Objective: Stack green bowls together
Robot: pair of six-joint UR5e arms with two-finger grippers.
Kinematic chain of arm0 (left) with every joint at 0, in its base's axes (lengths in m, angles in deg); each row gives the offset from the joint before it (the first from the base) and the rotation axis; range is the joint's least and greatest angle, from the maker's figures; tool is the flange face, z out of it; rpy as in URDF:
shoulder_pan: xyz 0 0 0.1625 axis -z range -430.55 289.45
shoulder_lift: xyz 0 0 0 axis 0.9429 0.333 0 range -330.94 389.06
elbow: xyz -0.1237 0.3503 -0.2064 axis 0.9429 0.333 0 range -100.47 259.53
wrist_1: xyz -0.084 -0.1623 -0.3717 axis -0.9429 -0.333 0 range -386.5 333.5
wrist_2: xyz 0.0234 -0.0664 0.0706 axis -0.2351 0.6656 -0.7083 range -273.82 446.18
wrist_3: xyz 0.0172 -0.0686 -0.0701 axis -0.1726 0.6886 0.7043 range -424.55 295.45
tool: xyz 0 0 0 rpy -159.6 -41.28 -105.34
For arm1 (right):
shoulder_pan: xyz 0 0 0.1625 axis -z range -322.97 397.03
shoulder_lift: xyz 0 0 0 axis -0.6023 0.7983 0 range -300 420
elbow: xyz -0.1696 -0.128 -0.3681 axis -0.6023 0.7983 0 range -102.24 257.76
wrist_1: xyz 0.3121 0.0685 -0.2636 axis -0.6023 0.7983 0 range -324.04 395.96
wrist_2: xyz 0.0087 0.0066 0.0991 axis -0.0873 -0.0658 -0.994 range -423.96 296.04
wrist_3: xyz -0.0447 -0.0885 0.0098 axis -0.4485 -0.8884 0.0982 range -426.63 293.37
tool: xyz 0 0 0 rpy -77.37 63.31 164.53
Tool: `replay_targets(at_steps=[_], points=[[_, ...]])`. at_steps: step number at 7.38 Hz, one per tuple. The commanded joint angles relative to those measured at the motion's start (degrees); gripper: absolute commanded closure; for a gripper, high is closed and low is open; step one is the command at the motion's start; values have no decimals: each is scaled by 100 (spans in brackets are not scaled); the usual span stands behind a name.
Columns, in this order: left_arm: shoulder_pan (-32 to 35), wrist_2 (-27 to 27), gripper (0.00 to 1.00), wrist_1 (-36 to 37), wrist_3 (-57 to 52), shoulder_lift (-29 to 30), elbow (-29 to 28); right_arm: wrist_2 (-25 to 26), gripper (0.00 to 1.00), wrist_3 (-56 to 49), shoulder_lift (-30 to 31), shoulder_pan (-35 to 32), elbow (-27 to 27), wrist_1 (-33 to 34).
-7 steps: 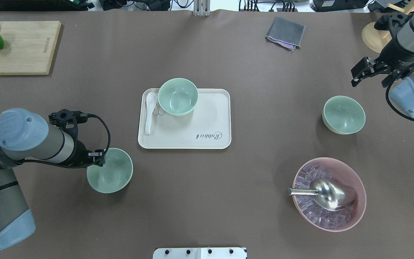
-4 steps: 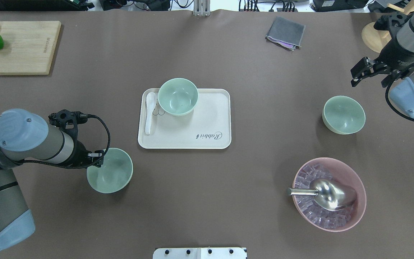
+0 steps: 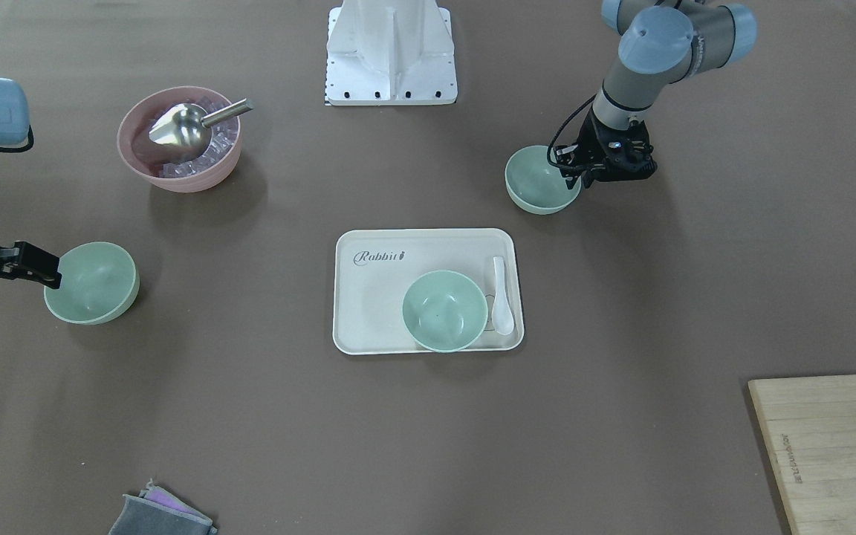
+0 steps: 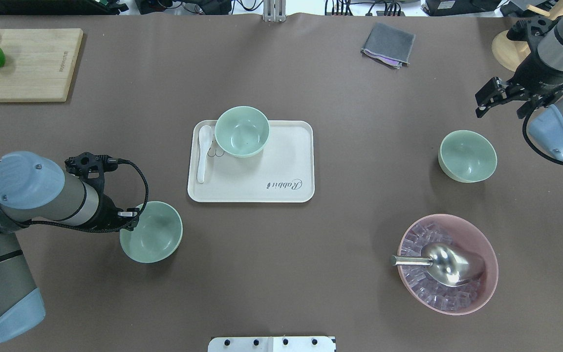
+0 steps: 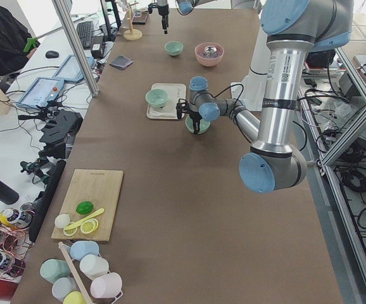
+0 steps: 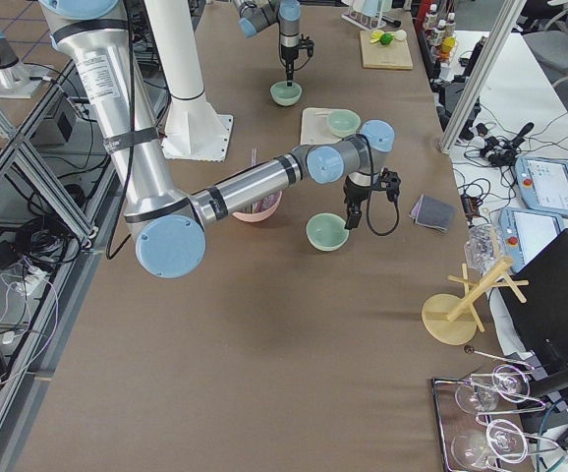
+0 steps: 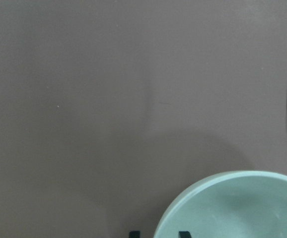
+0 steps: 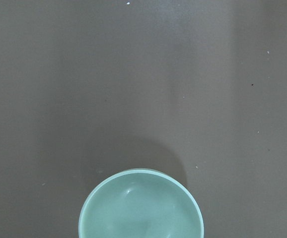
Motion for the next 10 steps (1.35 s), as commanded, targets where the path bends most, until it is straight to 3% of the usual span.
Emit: replay_targets(at_steps=[1,3,5,10], points=[[-4,0,75,-1,-2,-9,-4,-3,0,31,-1,9,-4,-5],[-56,0,100,-1,25,8,40,-3,0,40,-10,18,-4,-5],[4,79,100,-1,-28,-27,284,-3,0,31,-10,18,-4,3],[575,984,100,60,-37,218,357,162,0,14,7,61,-31,-5]])
